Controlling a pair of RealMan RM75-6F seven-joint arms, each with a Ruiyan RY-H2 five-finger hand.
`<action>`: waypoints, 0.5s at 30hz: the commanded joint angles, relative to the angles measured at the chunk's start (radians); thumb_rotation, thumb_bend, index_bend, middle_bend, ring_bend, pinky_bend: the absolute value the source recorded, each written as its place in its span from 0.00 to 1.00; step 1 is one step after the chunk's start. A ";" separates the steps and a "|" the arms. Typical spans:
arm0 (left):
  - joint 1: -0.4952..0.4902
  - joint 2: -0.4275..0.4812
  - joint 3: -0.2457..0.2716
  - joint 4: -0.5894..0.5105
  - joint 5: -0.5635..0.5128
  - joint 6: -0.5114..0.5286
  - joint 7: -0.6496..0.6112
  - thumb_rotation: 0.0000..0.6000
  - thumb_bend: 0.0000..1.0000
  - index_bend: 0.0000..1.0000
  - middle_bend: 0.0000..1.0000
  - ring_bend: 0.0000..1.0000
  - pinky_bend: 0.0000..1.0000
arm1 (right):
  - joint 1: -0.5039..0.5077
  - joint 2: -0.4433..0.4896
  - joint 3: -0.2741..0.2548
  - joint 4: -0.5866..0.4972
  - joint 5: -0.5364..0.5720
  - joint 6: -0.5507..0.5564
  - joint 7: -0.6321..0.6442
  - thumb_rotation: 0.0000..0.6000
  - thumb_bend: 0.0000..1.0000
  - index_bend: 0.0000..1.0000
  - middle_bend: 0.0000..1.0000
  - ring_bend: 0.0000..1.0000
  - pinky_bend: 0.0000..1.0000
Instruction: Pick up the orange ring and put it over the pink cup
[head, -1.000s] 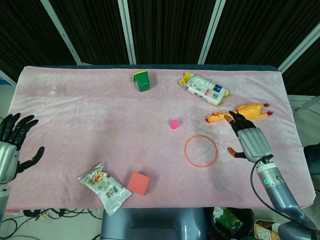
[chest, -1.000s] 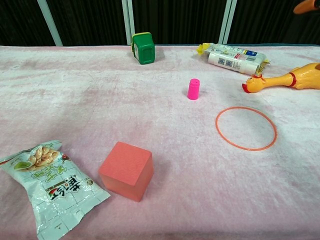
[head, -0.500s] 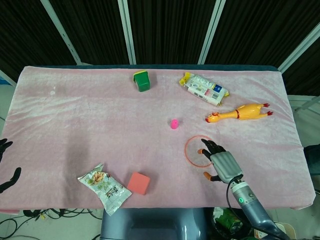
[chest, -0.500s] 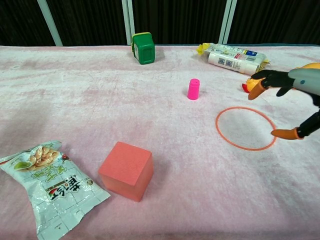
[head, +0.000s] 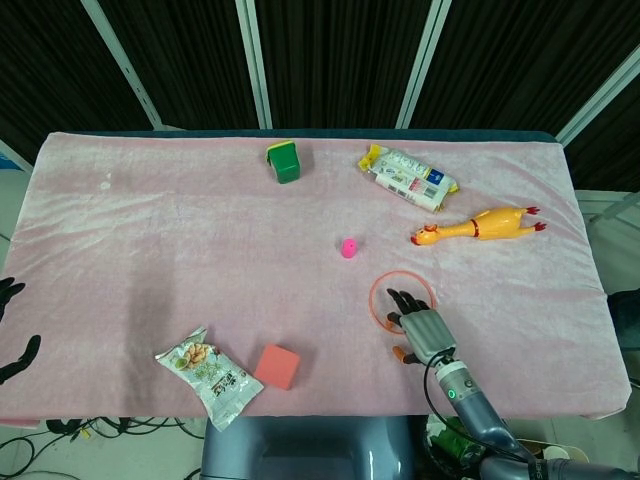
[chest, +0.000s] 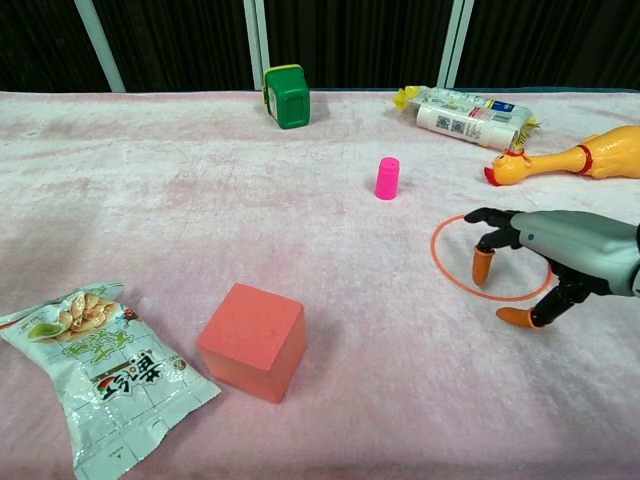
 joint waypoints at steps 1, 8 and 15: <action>0.002 -0.003 -0.004 0.000 -0.001 0.004 0.001 1.00 0.33 0.18 0.12 0.00 0.00 | -0.003 -0.021 0.002 0.037 0.009 0.003 0.010 1.00 0.26 0.49 0.00 0.00 0.18; 0.002 -0.008 -0.004 -0.003 0.000 -0.004 0.013 1.00 0.33 0.18 0.12 0.00 0.00 | -0.015 -0.038 0.002 0.085 0.009 0.007 0.051 1.00 0.27 0.53 0.00 0.00 0.18; 0.004 -0.012 -0.010 -0.005 -0.003 -0.005 0.021 1.00 0.33 0.18 0.12 0.00 0.00 | -0.016 -0.045 0.008 0.117 -0.002 0.005 0.084 1.00 0.28 0.54 0.00 0.00 0.18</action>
